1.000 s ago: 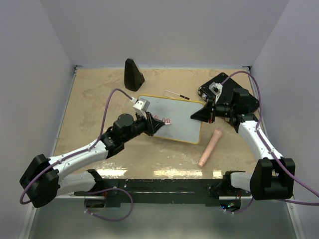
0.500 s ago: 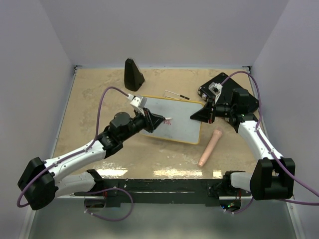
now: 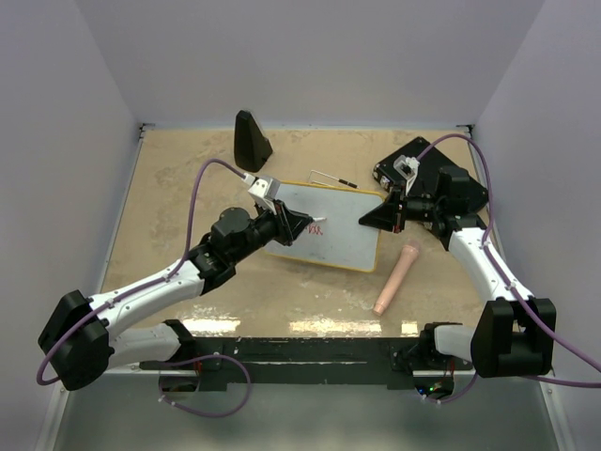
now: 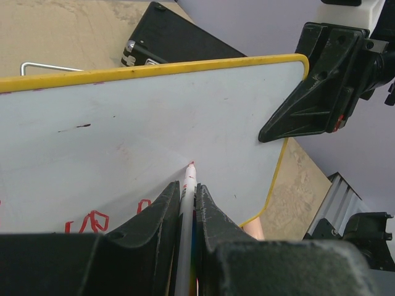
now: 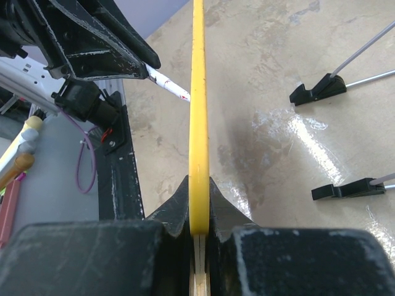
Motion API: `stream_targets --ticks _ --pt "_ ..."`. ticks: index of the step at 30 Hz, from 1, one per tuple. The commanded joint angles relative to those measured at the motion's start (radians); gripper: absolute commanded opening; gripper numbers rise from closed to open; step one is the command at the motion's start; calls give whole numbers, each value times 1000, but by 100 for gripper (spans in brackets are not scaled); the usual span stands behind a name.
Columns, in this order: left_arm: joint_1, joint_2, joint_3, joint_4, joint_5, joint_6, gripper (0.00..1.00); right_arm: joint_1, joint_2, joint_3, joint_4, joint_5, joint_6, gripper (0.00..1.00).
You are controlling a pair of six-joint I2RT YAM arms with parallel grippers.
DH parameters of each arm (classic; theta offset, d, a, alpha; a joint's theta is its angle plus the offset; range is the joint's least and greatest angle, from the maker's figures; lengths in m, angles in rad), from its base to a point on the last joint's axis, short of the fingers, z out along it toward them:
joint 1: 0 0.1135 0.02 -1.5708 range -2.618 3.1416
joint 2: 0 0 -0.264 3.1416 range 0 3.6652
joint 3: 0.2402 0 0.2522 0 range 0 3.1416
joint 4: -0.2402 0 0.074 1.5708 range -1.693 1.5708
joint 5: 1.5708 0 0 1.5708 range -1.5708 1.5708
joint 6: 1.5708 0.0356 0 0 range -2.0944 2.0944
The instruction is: Write a sentence on the whiteboard
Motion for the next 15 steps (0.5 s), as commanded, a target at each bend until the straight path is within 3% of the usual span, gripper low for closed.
stream_targets --ticks 1,15 --pt "-1 4 19 16 -20 23 0 0 -37 8 45 -80 14 0" --pt "-1 10 -13 -39 11 6 0 0 -32 9 45 -80 14 0"
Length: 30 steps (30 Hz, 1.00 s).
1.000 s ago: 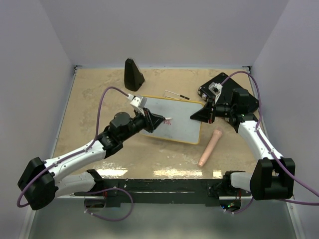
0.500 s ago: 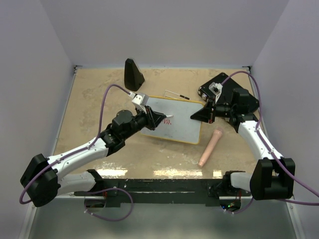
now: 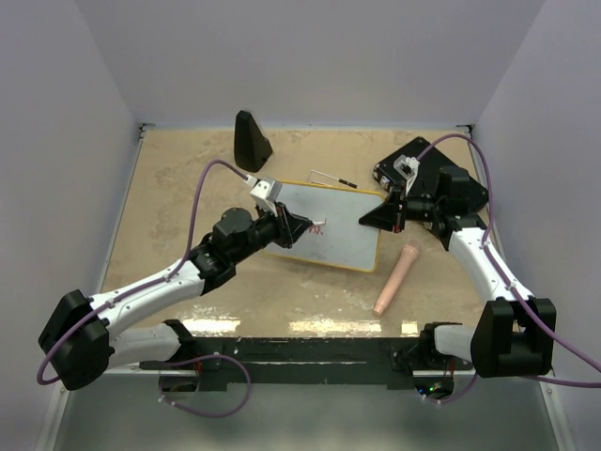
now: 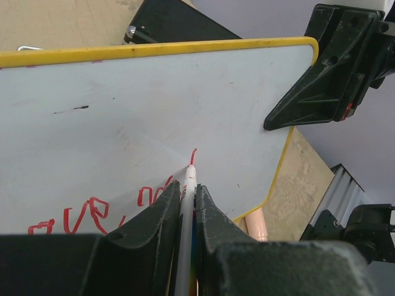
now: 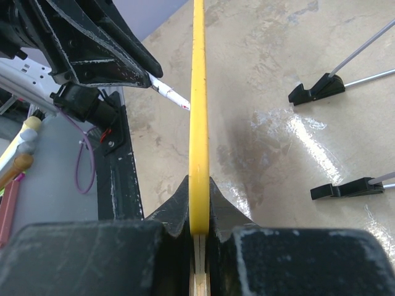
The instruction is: Write a sentence on the whiteboard
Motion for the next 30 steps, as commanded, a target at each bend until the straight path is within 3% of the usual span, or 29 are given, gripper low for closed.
stream_targets --ticks 1,30 --pt "-1 10 -16 -8 8 3 0 0 -32 9 44 -83 15 0" --pt "-1 -25 14 5 21 -8 0 -2 -45 8 44 -83 16 0"
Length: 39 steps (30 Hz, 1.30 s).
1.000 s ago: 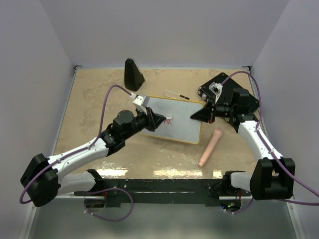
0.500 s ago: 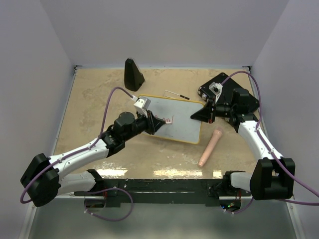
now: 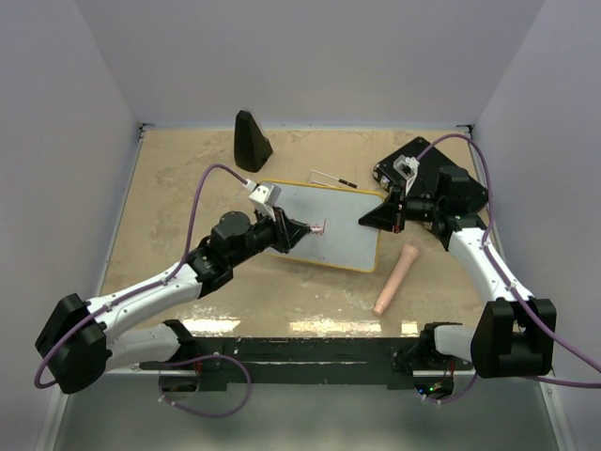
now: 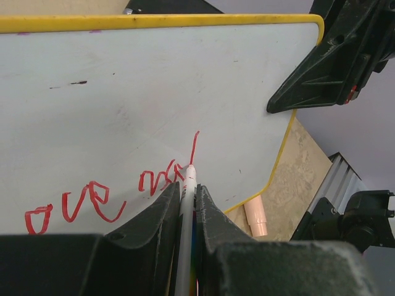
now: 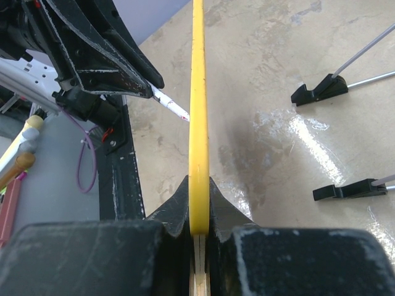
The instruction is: Write a sentence on the whiteboard
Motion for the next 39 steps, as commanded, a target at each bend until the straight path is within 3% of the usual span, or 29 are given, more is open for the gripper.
stream_targets --ticks 1,39 --pt "-1 6 49 32 -9 1 0 -1 -44 8 46 -79 15 0" --pt "-1 63 53 13 1 4 0 -3 -40 9 47 -82 17 0"
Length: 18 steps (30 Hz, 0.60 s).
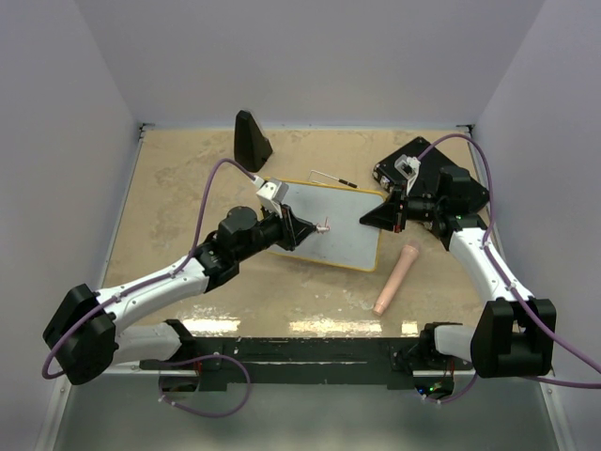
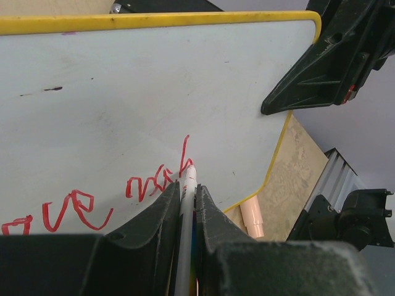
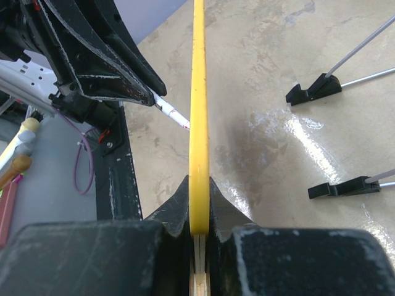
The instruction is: Write a sentence on the whiteboard
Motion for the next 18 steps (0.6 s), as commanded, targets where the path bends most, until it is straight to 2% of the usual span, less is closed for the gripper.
stream_targets --ticks 1,18 --pt "-1 -13 8 -5 -35 8 0 3 -39 9 47 -88 18 0" --pt "-1 -28 25 -18 -84 21 0 1 -42 8 47 -87 18 0"
